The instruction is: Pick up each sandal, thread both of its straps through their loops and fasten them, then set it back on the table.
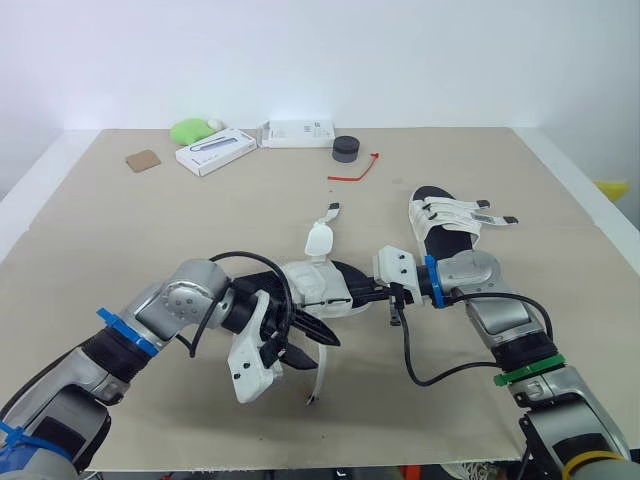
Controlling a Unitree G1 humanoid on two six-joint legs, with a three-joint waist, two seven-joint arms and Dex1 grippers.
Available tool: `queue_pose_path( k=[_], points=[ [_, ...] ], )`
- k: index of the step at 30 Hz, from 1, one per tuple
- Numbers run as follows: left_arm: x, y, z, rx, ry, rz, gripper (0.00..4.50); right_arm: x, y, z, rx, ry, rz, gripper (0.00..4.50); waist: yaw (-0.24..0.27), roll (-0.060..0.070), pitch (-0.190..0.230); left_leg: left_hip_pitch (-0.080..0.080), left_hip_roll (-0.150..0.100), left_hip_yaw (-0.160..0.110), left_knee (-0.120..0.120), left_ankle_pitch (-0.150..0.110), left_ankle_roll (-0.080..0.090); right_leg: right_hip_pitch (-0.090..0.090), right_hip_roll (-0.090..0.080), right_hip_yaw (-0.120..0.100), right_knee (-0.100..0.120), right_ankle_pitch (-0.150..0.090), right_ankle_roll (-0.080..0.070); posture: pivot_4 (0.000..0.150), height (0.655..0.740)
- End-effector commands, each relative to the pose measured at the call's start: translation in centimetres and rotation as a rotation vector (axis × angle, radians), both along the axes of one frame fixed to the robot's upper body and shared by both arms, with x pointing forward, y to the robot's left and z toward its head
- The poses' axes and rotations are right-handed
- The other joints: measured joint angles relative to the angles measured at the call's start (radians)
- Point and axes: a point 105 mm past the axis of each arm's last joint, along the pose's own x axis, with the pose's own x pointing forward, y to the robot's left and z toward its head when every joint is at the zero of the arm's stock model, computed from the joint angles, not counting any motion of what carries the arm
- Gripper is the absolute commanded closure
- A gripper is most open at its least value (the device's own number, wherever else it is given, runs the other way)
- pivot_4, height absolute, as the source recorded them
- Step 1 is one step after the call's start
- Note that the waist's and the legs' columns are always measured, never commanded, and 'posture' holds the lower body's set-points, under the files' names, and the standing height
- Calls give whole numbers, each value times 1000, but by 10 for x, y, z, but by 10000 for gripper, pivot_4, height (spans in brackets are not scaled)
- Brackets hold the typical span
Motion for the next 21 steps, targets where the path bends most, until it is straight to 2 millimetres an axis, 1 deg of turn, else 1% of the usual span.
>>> queue_pose_path(
  k=[1, 2, 4, 5, 6, 7, 8, 9, 15, 17, 18, 21],
  points=[
    [-3, 1, 0, 46, 17, -10, 17374, 1, -3, -2, -21, 0, -15, 45000, 0, 0, 0, 0, 0, 0, 0, 0, 0, 0, 0, 0, 0, 0, 0, 1500, 7400],
    [-3, 2, -3, 60, 22, -6, 19575, 1, -4, -1, -21, 0, -16, 45000, 0, 0, 0, 0, 0, 0, 0, 0, 0, 0, 0, 0, 0, 0, 0, 1500, 7400],
    [-4, 4, -6, 83, 26, -4, 25565, 1, -4, -1, -21, 0, -17, 45000, 0, 0, 0, 0, 0, 0, 0, 0, 0, 0, 0, 0, 0, 0, 0, 1500, 7400],
    [-4, 5, -7, 87, 30, 1, 31288, 1, -4, -1, -21, -1, -18, 45000, 0, 0, 0, 0, 0, 0, 0, 0, 0, 0, 0, 0, 0, 0, 0, 1500, 7400],
    [-3, 5, -8, 90, 33, 5, 35033, 1, -4, -1, -21, -1, -18, 45000, 0, 0, 0, 0, 0, 0, 0, 0, 0, 0, 0, 0, 0, 0, 0, 1500, 7400],
    [-3, 5, -8, 90, 33, 10, 40100, 1, -4, -1, -21, 0, -17, 45000, 0, 0, 0, 0, 0, 0, 0, 0, 0, 0, 0, 0, 0, 0, 0, 1500, 7400],
    [-2, 5, -9, 91, 34, 15, 43544, 1, -4, -1, -20, 0, -17, 45000, 0, 0, 0, 0, 0, 0, 0, 0, 0, 0, 0, 0, 0, 0, 0, 1500, 7400],
    [-2, 6, -9, 91, 33, 17, 44334, 2, -4, -1, -21, 0, -17, 45000, 0, 0, 0, 0, 0, 0, 0, 0, 0, 0, 0, 1, 0, 0, 0, 1500, 7400],
    [0, 4, -4, 29, 79, 53, 44334, 2, -2, -1, -21, 0, -14, 45000, 0, 0, 0, 0, 0, 0, 0, 0, 0, 0, 0, 1, 0, 0, 0, 1500, 7400],
    [4, 2, 4, -43, 143, 105, 44334, 2, -2, -1, -20, 1, -14, 45000, 0, 0, 0, 0, 0, 0, 0, 0, 0, 0, 0, 1, 0, 0, 0, 1500, 7400],
    [8, 1, 11, -97, 195, 148, 44334, 2, -2, -2, -20, 1, -14, 45000, 0, 0, 0, 0, 0, 0, 0, 0, 0, 0, 0, 1, 0, 0, 0, 1500, 7400],
    [23, -1, 42, -291, 405, 290, 44334, 2, -2, -2, -20, 2, -14, 45000, 0, 0, 0, 0, 0, 0, 0, 0, 0, 0, 0, 1, 0, 0, 1, 1500, 7400]
  ],
)
